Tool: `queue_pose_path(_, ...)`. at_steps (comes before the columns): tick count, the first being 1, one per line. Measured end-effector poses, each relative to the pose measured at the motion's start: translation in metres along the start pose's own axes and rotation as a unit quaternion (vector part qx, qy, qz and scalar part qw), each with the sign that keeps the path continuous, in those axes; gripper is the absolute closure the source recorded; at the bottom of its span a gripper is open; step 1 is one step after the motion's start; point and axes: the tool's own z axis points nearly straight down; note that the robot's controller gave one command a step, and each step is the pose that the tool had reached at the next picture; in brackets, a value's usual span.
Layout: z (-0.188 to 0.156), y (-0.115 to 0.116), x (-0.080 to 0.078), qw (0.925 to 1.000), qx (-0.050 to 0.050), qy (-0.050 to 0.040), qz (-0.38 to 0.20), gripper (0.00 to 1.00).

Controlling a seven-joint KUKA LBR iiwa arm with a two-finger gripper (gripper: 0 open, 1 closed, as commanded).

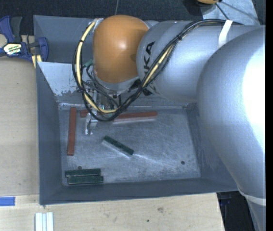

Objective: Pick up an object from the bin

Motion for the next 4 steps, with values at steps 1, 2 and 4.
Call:
queue_pose_path(1,-0.005,-0.001,-0.002,1.0,-0.001,-0.0041,0.001,0.0)
queue_pose_path(2,0.035,-0.048,-0.015,0.9998,-0.001,-0.0059,-0.018,0.0)
queue_pose_path(4,0.08,-0.037,-0.001,0.9999,-0.004,-0.0141,-0.003,1.0)
